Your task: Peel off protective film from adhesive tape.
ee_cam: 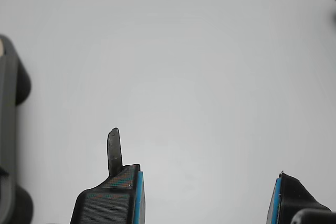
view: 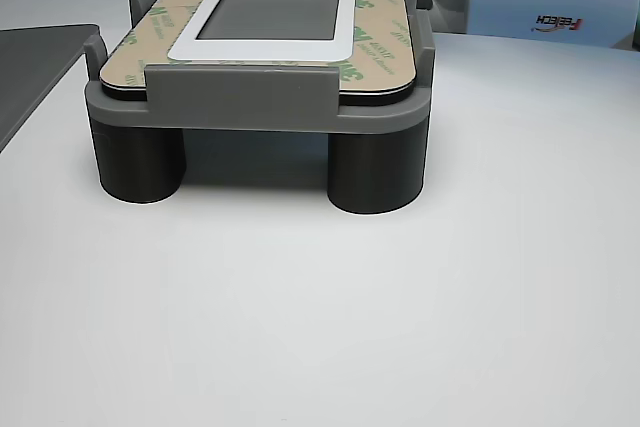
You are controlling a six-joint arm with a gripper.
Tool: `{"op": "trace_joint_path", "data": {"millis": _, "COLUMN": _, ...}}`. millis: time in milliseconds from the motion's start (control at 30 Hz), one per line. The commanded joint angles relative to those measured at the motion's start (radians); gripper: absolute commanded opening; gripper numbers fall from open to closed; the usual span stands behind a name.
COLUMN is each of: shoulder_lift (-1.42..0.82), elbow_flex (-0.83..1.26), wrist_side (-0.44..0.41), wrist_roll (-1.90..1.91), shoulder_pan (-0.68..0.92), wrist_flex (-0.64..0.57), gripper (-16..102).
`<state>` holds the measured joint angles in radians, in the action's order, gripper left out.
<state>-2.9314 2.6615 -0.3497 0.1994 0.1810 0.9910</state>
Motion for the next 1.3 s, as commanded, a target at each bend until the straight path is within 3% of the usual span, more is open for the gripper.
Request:
{"op": "trace_joint_path", "data": {"millis": 0, "shoulder_lift": 0.143, "elbow_flex": 0.014, "wrist_side": 0.264, "wrist_roll": -1.356, "shoulder_pan": -0.012, "wrist_flex": -0.213, "gripper": -11}}
{"op": "trace_joint_path", "data": {"millis": 200, "shoulder_lift": 0.19, "elbow_flex": 0.014, "wrist_side": 0.233, "wrist_roll": -1.393, "shoulder_pan": -0.012, "wrist_flex": -0.268, "gripper": -11}}
{"op": "trace_joint_path", "data": {"millis": 500, "shoulder_lift": 0.095, "elbow_flex": 0.014, "wrist_side": 0.233, "wrist_roll": -1.456, "shoulder_pan": -0.012, "wrist_flex": -0.23, "gripper": -11}}
{"op": "trace_joint_path", "data": {"millis": 800, "shoulder_lift": 0.081, "elbow_flex": 0.014, "wrist_side": 0.273, "wrist_roll": -1.603, "shoulder_pan": -0.012, "wrist_flex": -0.25, "gripper": -11}}
{"op": "trace_joint_path", "data": {"millis": 1267, "shoulder_lift": 0.262, "elbow_flex": 0.012, "wrist_side": 0.345, "wrist_roll": -2.057, "shoulder_pan": 0.046, "wrist_flex": -0.466, "gripper": -11}}
